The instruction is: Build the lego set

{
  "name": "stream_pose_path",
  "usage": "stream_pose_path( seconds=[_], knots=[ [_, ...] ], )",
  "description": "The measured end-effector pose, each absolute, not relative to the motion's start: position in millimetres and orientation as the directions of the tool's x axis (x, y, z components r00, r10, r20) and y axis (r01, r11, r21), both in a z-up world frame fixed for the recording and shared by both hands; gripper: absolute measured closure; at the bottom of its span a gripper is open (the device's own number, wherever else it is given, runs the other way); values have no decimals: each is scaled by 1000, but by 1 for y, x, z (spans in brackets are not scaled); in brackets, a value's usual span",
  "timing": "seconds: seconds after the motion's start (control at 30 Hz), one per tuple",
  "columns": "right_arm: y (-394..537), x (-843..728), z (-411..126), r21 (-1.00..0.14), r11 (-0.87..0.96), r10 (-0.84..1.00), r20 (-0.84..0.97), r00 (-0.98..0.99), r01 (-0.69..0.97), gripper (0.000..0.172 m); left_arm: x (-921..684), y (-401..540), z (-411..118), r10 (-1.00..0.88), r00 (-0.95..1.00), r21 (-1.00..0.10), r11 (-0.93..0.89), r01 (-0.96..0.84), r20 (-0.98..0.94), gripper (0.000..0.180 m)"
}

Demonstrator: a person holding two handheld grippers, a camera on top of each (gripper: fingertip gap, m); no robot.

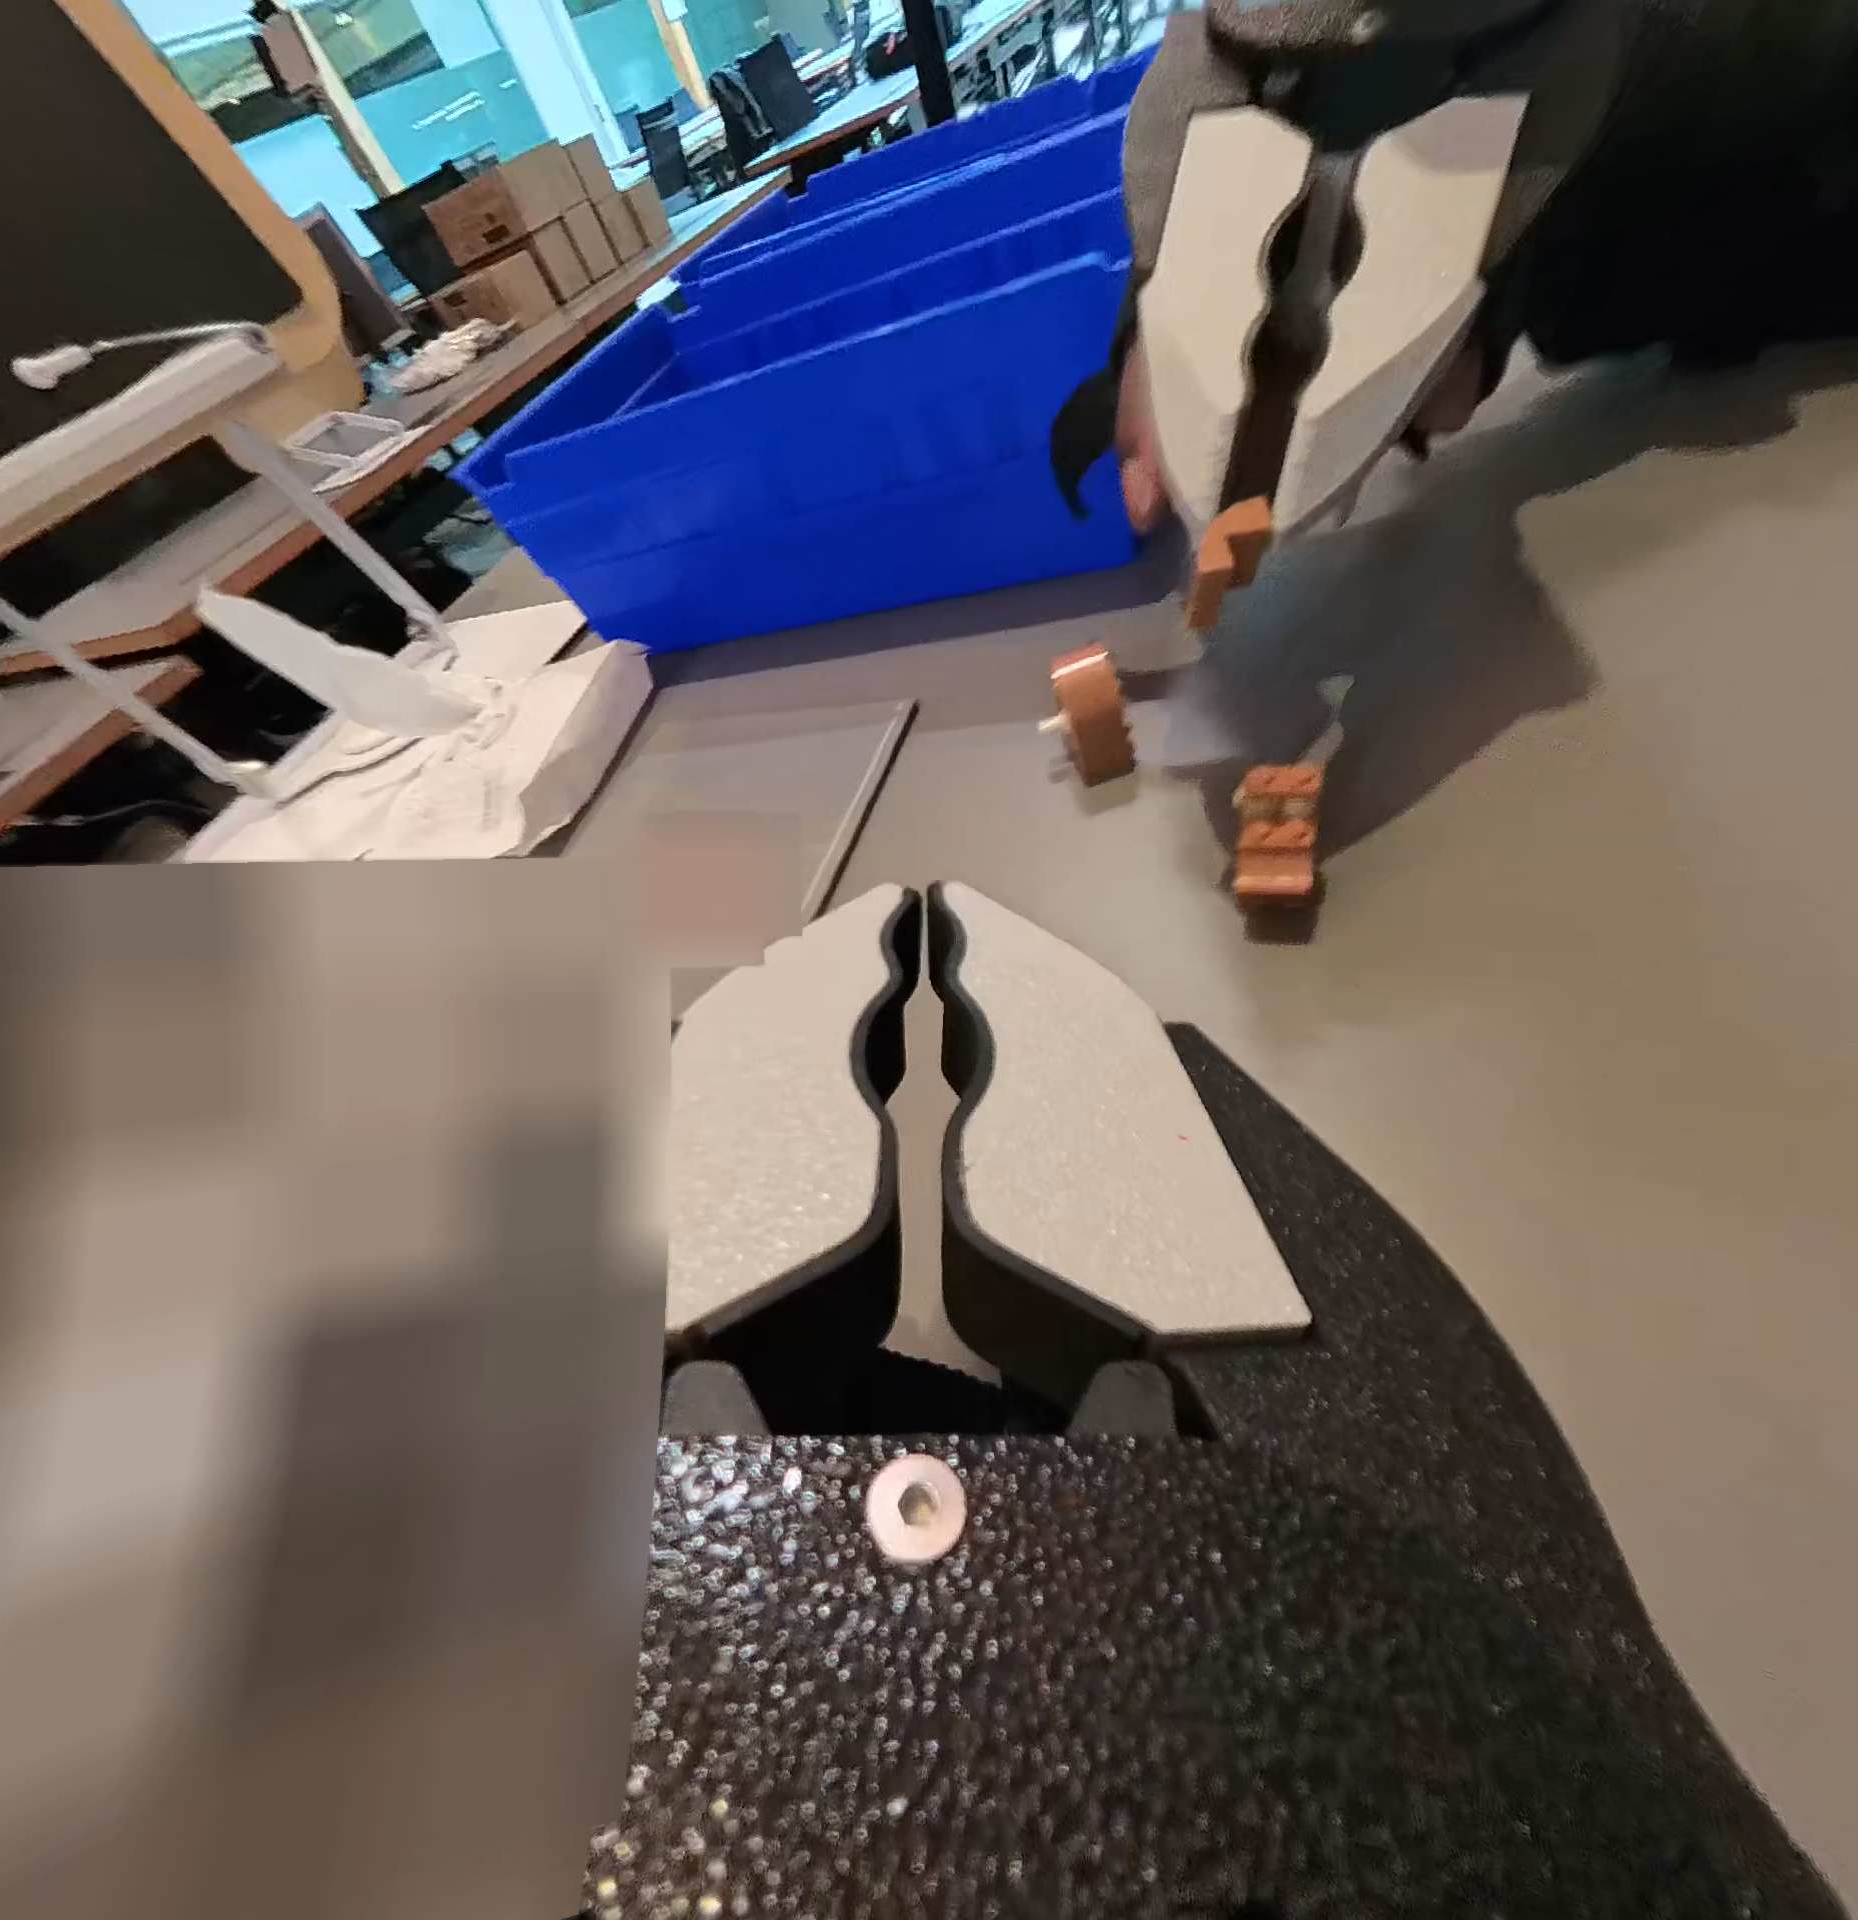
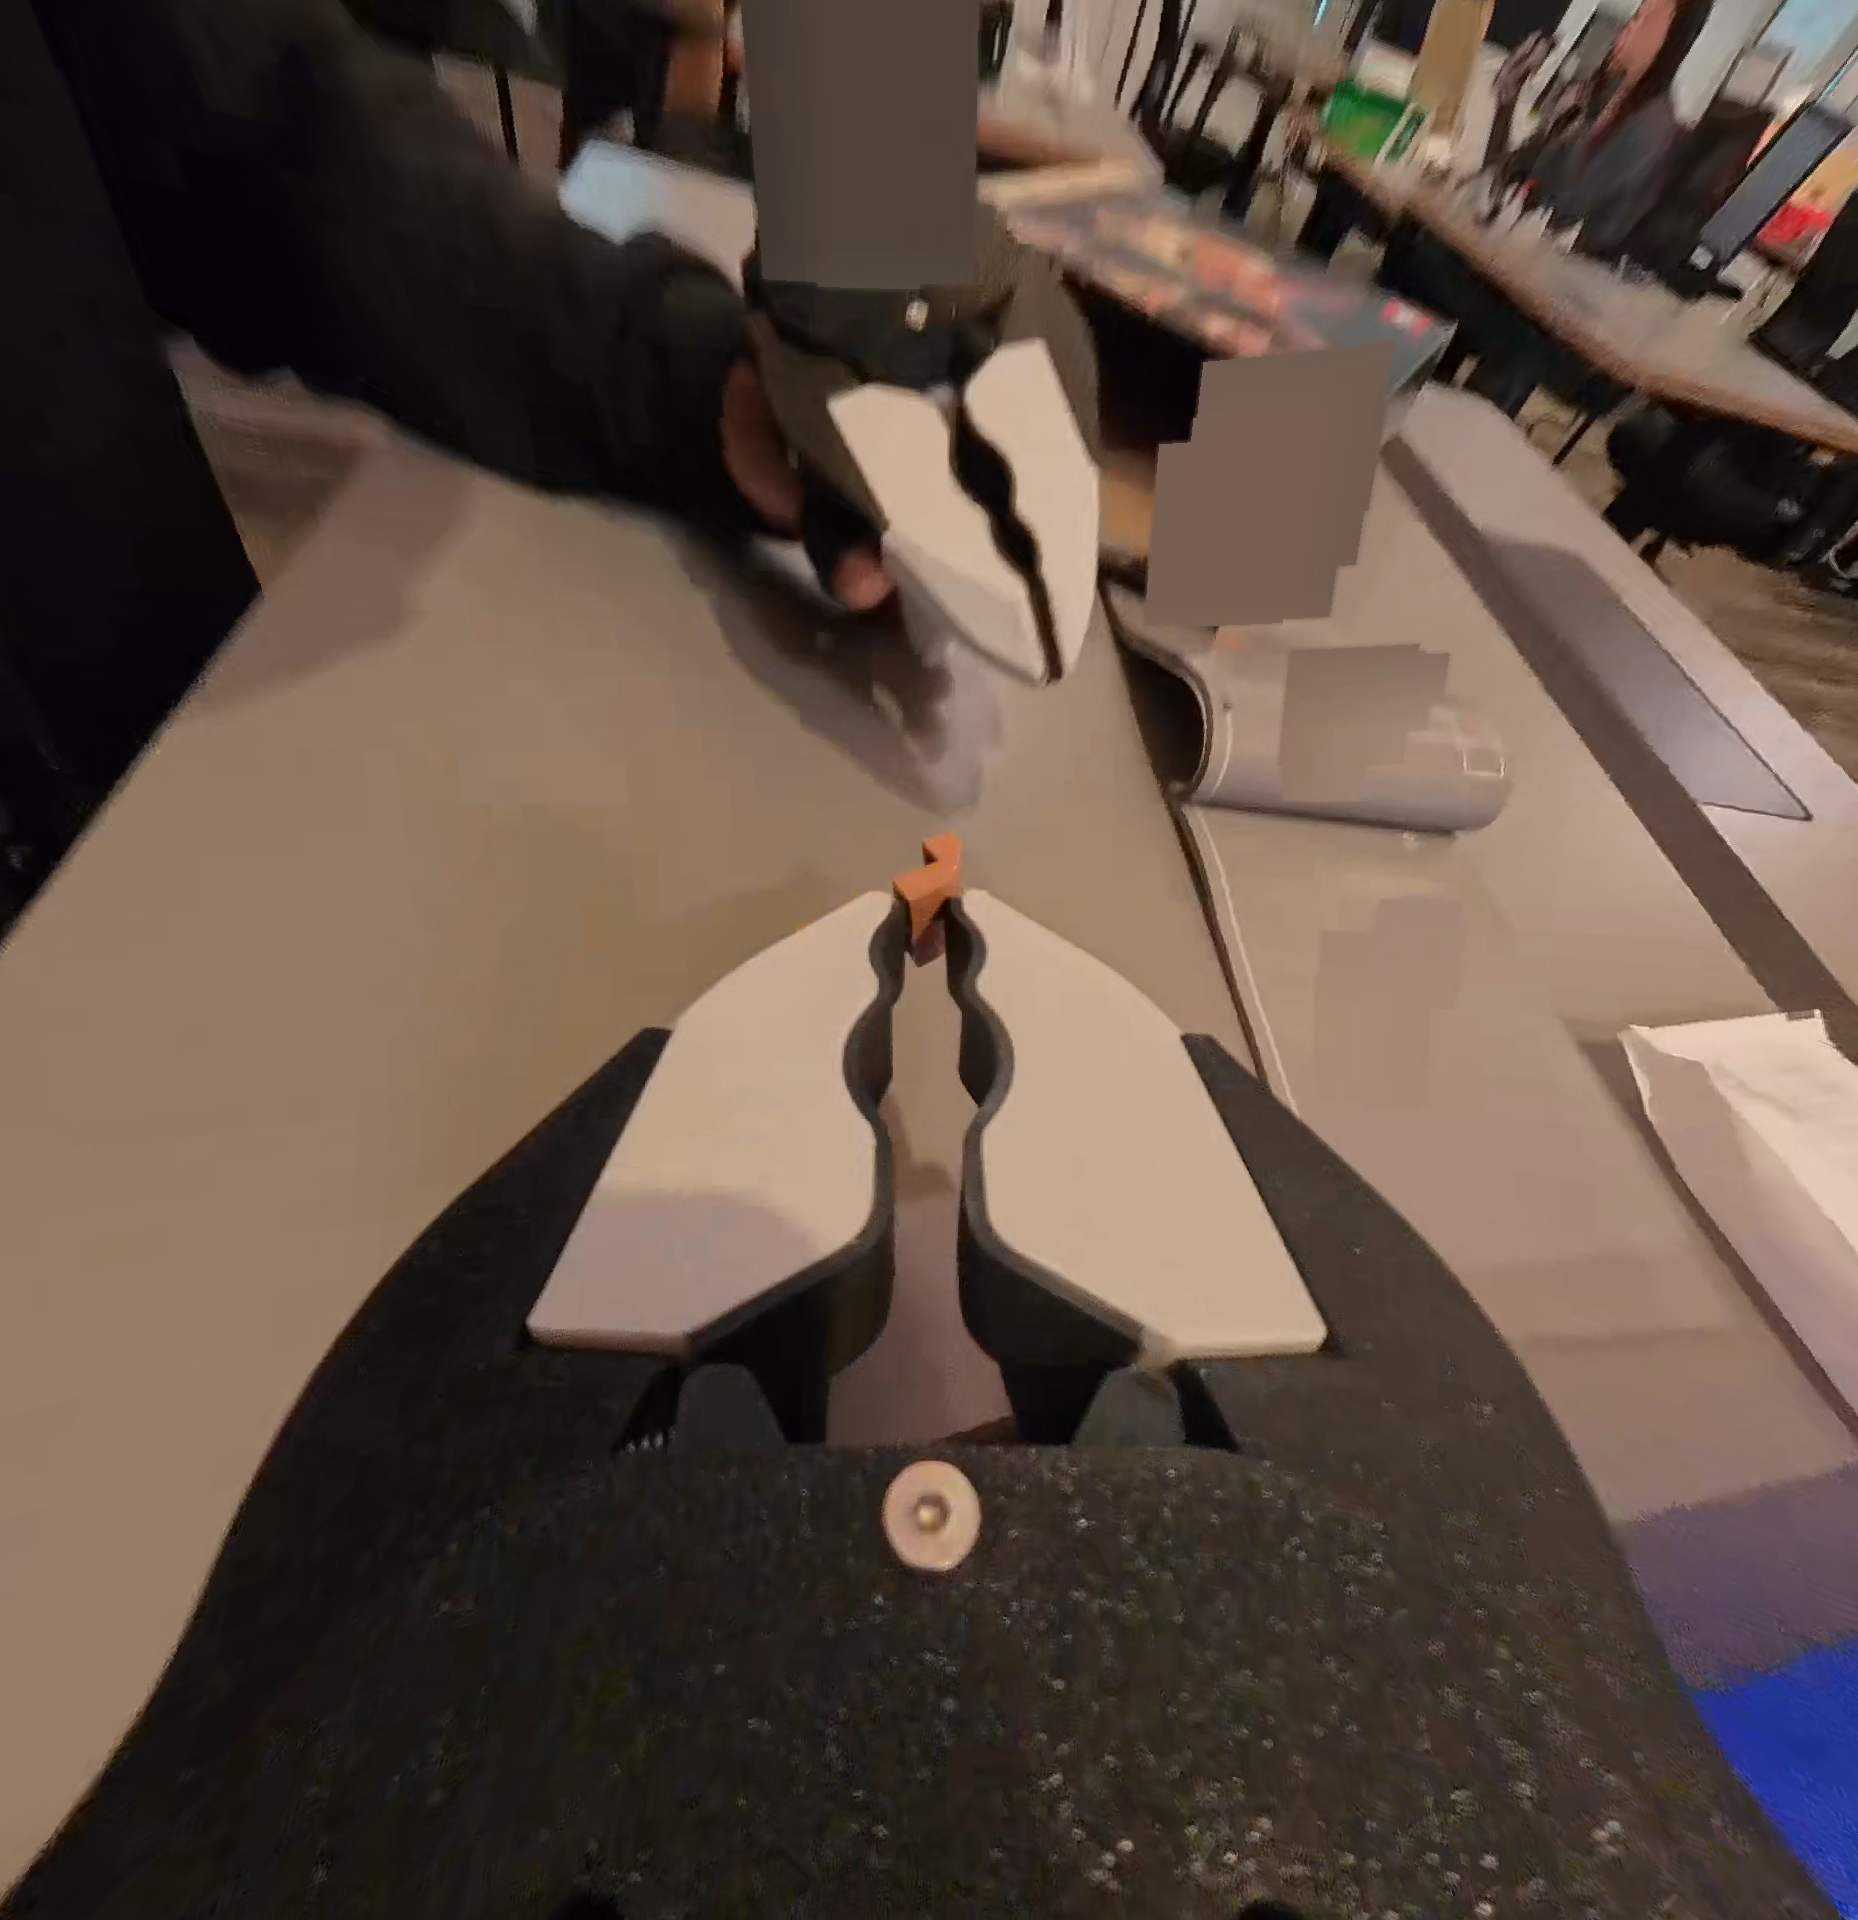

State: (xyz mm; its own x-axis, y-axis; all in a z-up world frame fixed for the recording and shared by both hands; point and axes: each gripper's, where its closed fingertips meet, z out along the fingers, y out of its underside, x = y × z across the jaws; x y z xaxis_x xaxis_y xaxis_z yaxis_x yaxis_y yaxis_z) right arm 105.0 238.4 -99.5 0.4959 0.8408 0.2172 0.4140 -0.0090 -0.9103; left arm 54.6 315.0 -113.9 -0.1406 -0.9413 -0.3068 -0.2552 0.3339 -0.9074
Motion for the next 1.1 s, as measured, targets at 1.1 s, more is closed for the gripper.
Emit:
stream_pose_path(
  seconds=[1.1],
  knots=[
    [244, 79, -84, -887, 267, 679, 451, 579, 377, 166, 83, 252, -84, -587, -295, -656, -696, -291, 754, 153]
  ],
)
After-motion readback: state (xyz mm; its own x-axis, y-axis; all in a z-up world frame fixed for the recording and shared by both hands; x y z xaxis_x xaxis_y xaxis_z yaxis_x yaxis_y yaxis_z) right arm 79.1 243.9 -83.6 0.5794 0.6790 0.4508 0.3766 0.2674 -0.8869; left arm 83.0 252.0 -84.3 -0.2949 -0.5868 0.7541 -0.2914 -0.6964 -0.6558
